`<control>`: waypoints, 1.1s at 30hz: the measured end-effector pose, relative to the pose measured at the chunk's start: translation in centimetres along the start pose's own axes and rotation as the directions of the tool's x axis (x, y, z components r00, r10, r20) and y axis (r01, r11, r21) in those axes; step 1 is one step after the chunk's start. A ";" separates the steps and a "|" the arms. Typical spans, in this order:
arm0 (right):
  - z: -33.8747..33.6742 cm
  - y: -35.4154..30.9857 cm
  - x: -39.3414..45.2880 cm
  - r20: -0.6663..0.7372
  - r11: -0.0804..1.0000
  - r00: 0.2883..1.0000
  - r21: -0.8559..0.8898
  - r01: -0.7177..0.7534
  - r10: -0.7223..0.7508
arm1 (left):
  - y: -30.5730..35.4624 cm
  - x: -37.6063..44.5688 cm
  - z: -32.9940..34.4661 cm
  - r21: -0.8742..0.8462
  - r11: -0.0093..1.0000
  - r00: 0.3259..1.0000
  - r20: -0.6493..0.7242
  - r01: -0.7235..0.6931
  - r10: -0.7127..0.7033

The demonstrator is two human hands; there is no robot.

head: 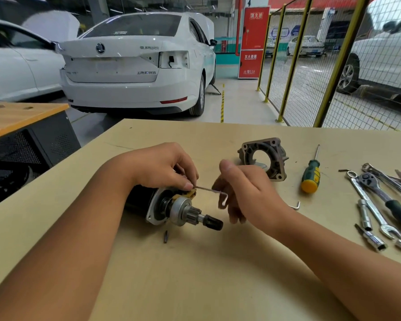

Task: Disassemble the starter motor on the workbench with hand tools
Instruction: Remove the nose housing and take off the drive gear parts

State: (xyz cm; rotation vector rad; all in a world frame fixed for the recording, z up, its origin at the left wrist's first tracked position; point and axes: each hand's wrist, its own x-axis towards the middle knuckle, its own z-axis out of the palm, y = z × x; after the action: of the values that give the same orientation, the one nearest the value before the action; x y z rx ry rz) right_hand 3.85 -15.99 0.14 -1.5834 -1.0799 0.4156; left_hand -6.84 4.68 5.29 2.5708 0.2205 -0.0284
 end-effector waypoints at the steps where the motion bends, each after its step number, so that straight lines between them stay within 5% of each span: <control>1: -0.1 -0.1 0.2 0.025 0.999 0.999 -0.017 -0.037 0.038 | 0.0 0.0 0.0 0.004 1.000 1.000 0.002 0.000 0.000; 6: 0.3 0.3 0.4 0.098 0.986 0.988 -0.126 -0.109 0.122 | -0.1 -0.1 -0.1 -0.006 1.000 1.000 0.012 0.000 0.000; 13: 1.6 1.1 -0.1 0.030 0.953 0.999 -0.300 0.047 -0.040 | -0.9 0.0 0.0 -0.097 0.995 1.000 0.012 -0.003 0.004; 19: 1.7 1.5 -0.1 -0.020 0.886 0.986 -0.443 0.137 -0.163 | -1.8 0.1 0.2 -0.224 0.974 0.979 -0.192 0.028 -0.073; 23: 1.7 1.6 -0.1 -0.049 0.853 0.976 -0.497 0.159 -0.210 | -2.6 0.4 0.1 -0.124 0.987 0.947 -0.292 0.100 -0.132; 33: 2.2 1.9 0.4 -0.021 0.800 0.974 -0.575 0.171 -0.224 | -2.4 0.5 0.2 -0.094 0.990 0.977 -0.176 0.101 -0.117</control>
State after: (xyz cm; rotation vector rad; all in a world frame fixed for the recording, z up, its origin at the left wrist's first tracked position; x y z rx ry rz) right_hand 3.16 -14.32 -2.18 -1.9584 -1.3669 -0.1463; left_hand -6.74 6.66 3.83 2.4745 0.4227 0.1717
